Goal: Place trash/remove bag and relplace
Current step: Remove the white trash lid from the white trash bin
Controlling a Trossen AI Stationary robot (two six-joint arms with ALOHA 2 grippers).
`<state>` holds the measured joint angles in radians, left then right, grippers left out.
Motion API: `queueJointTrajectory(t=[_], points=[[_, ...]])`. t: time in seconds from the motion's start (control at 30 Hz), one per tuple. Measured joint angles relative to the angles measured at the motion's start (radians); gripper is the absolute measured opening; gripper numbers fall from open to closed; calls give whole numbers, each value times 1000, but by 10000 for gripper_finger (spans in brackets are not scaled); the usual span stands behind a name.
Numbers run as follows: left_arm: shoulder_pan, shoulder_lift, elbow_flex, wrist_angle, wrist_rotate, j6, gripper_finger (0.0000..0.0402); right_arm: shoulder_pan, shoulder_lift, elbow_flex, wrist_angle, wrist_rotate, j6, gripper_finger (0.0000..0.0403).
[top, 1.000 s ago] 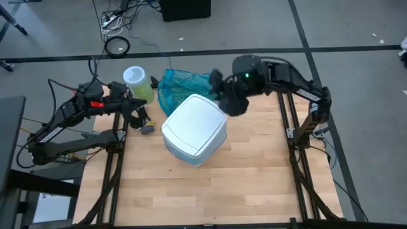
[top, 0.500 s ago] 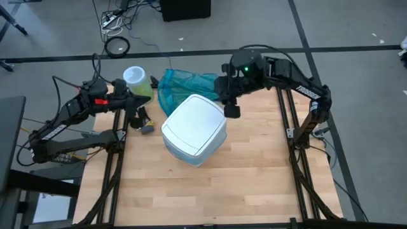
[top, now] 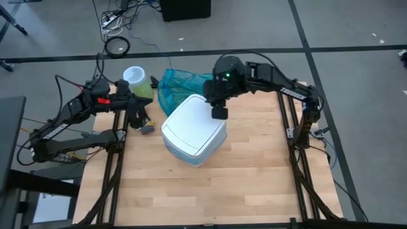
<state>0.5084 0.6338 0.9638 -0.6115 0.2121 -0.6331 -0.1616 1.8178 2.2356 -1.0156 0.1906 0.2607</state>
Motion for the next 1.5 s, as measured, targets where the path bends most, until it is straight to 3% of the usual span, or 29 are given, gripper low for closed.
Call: queueJointTrajectory(t=[0.67,1.13,1.27,1.4,1.5], points=[[0,0,0,27,2,21,5,2,14,1,-118,29,93,127],[0,0,0,93,2,26,5,4,67,1,-125,-57,139,99],[0,0,0,103,2,27,5,4,64,1,-128,-60,165,74],[0,1,0,107,2,27,6,4,57,1,-137,-79,164,16],[0,1,0,125,1,30,6,4,57,1,-148,-94,164,9]])
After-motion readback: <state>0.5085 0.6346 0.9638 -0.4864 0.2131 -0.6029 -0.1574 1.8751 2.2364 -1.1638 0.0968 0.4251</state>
